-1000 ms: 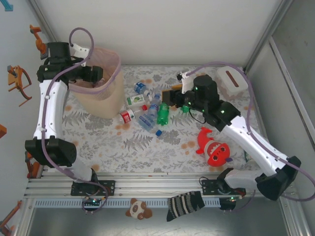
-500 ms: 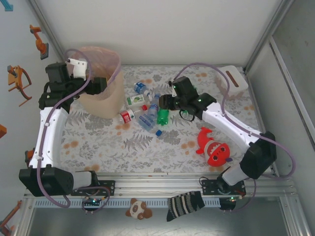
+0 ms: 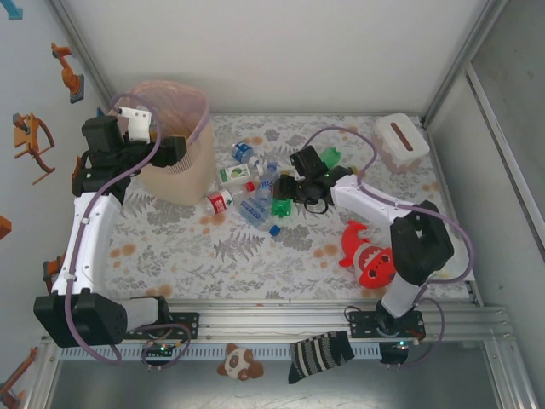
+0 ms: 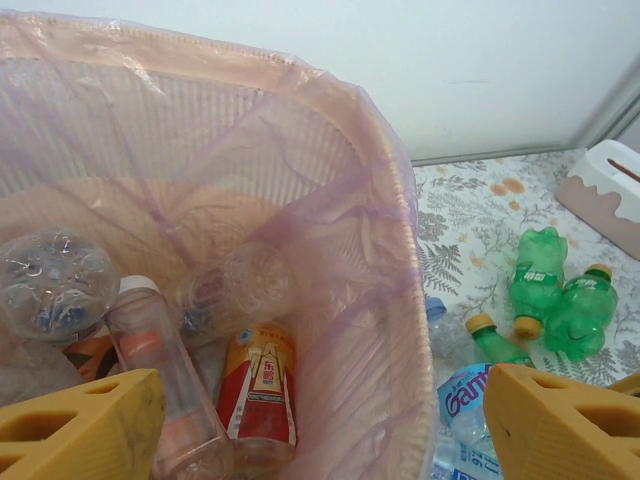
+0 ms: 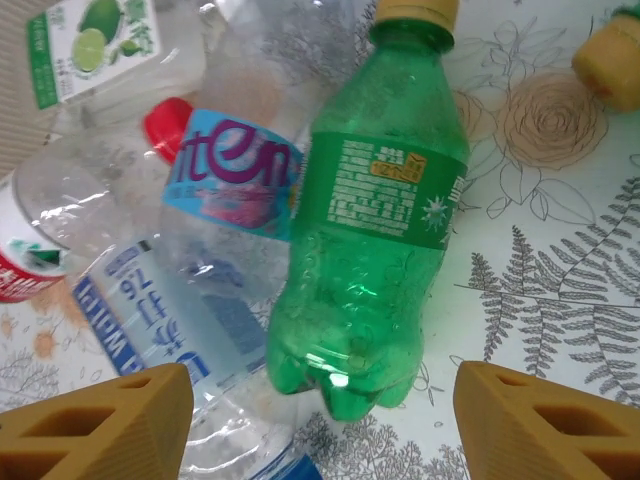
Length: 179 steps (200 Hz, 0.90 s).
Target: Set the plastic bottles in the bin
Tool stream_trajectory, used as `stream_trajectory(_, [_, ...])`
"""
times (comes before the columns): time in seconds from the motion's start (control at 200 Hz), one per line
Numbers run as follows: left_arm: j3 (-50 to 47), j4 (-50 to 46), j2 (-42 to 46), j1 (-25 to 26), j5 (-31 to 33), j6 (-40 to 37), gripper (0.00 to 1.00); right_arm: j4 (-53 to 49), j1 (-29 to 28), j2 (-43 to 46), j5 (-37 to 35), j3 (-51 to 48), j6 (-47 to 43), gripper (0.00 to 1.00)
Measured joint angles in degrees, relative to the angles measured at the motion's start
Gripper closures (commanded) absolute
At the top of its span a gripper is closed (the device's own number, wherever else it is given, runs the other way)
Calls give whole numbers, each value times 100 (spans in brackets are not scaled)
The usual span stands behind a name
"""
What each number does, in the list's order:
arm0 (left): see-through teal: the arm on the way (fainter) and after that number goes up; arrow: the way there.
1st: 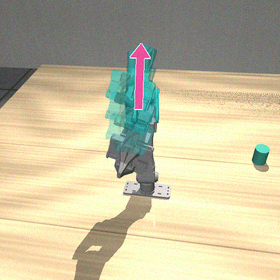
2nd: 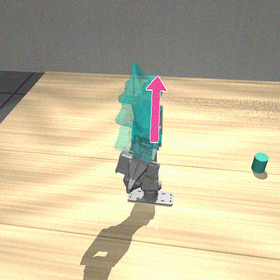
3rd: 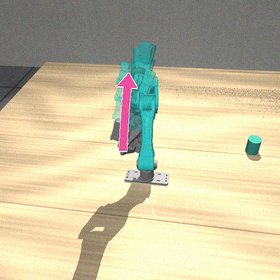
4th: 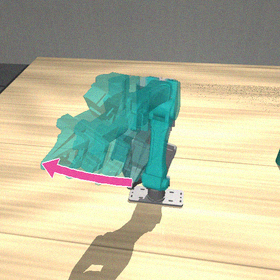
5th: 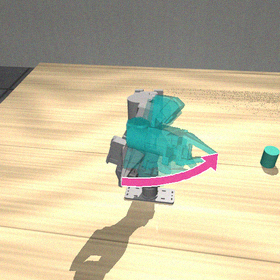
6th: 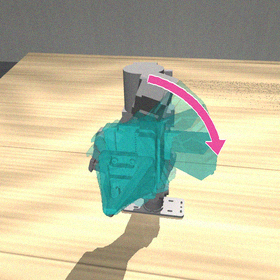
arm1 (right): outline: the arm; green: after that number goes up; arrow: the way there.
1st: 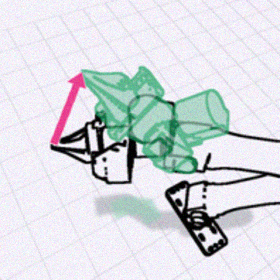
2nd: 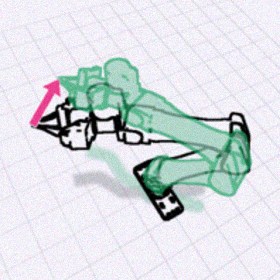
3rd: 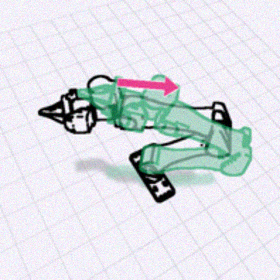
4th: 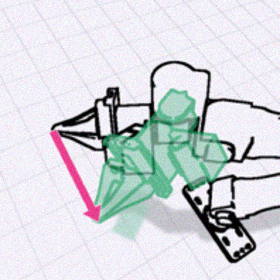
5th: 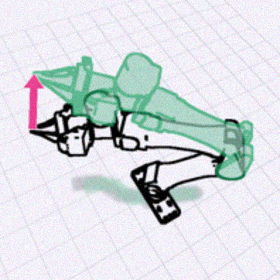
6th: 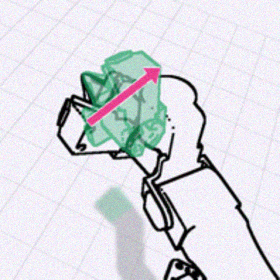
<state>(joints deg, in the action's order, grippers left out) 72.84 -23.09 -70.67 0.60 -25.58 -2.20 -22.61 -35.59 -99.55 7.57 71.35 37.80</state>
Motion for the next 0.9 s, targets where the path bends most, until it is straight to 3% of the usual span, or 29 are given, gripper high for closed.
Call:
stream_trajectory(0.361, [-28,46,11,0,-26,15,17,501,146,-579,496,-162,284,24])
stream_trajectory(0.896, [-33,68,11,0,-107,17,17,767,243,-1049,839,-278,424,26])
